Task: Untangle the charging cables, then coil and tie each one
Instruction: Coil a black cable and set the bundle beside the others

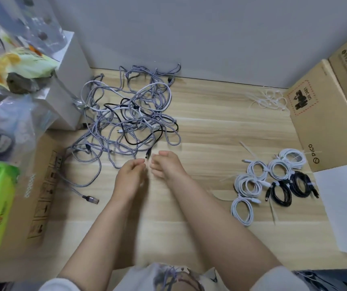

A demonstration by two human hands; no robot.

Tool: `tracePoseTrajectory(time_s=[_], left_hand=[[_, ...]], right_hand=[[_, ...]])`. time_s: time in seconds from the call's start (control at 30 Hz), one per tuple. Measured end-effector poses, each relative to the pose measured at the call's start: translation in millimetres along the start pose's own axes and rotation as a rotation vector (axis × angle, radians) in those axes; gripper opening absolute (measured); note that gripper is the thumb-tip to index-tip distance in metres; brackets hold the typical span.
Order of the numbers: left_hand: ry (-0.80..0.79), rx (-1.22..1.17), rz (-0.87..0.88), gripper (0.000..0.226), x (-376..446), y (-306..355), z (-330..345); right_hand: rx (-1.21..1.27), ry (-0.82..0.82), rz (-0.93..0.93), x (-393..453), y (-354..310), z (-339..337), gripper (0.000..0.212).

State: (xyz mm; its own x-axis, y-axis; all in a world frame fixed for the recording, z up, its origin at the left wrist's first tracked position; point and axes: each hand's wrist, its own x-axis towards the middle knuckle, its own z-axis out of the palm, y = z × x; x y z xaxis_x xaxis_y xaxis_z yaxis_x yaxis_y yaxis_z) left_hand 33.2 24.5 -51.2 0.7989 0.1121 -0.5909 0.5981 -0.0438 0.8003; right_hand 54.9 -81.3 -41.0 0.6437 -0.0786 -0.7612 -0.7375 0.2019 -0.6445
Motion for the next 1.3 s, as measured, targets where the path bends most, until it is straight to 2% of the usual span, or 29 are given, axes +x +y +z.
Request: tracePoseTrajectory(time_s=[0.07, 0.17, 0.37, 0.5, 0.57, 0.67, 0.7, 0.73, 0.8, 0.87, 0.97, 1.03, 1.1, 1.17, 1.23, 1.3], left_hand=[[0.000, -0.111, -0.092, 0.019, 9.2, 0.1, -2.2], [-0.028, -0.114, -0.098, 0.029, 19.3, 0.4, -1.6], [-0.115, -0.124, -0.150, 0.031, 44.5, 10.2, 4.6], [-0.213, 0.294, 0.035, 0.041, 57.4, 21.3, 8.5], [-0.175, 0.433, 0.076, 0.041, 59.0, 26.6, 13.2], [-0.108, 0.585, 0.101, 0.013, 54.1, 33.5, 18.9], [-0.073, 0.617, 0.093, 0.009, 51.7, 33.7, 19.9], [-0.033, 0.644, 0.077, 0.015, 52.3, 30.5, 20.6], [0.013, 0.643, 0.002, 0.029, 52.0, 25.9, 20.4], [-0.066, 0.577, -0.103, 0.038, 52.2, 23.6, 19.5], [-0.240, 0.238, -0.287, 0.013, 46.1, 25.8, 20.0], [-0.305, 0.076, -0.359, 0.019, 41.3, 29.0, 21.6], [-0.342, -0.062, -0.374, 0.021, 40.3, 32.7, 23.7], [-0.382, -0.192, -0.377, 0.021, 39.0, 38.1, 24.9], [-0.399, -0.278, -0.374, 0.024, 39.5, 42.0, 27.9], [-0.383, -0.355, -0.348, 0.025, 39.3, 45.9, 29.4]], right_hand=[[-0.070, 0.056, -0.008, 17.8, 3.1, 8.8, 0.041], [-0.375, 0.199, -0.076, 41.5, 14.0, 15.5, 0.053], [-0.631, 0.248, -0.235, 39.1, 4.9, 20.3, 0.041], [-0.737, 0.300, -0.285, 38.1, 7.0, 20.3, 0.029], [-0.821, 0.355, -0.295, 36.0, 6.5, 17.7, 0.023], [-1.116, 0.376, -0.332, 33.5, 10.3, 14.0, 0.024], [-1.195, 0.354, -0.359, 31.8, 13.1, 12.7, 0.024], [-1.223, 0.328, -0.389, 29.4, 16.5, 10.0, 0.022], [-1.126, 0.263, -0.423, 23.3, 23.3, 2.5, 0.014], [-0.912, 0.197, -0.478, 12.8, 29.0, -7.0, 0.006], [-0.682, 0.146, -0.615, -12.0, 32.0, -20.4, 0.006], [-0.501, 0.152, -0.649, -30.1, 27.0, -28.0, 0.014], [-0.256, 0.168, -0.626, -44.9, 18.0, -32.6, 0.021], [0.057, 0.155, -0.574, -57.9, 4.7, -32.8, 0.019], [0.445, 0.018, -0.528, -72.8, -10.8, -33.0, 0.025], [0.675, -0.092, -0.522, -89.0, -24.1, -36.1, 0.027]])
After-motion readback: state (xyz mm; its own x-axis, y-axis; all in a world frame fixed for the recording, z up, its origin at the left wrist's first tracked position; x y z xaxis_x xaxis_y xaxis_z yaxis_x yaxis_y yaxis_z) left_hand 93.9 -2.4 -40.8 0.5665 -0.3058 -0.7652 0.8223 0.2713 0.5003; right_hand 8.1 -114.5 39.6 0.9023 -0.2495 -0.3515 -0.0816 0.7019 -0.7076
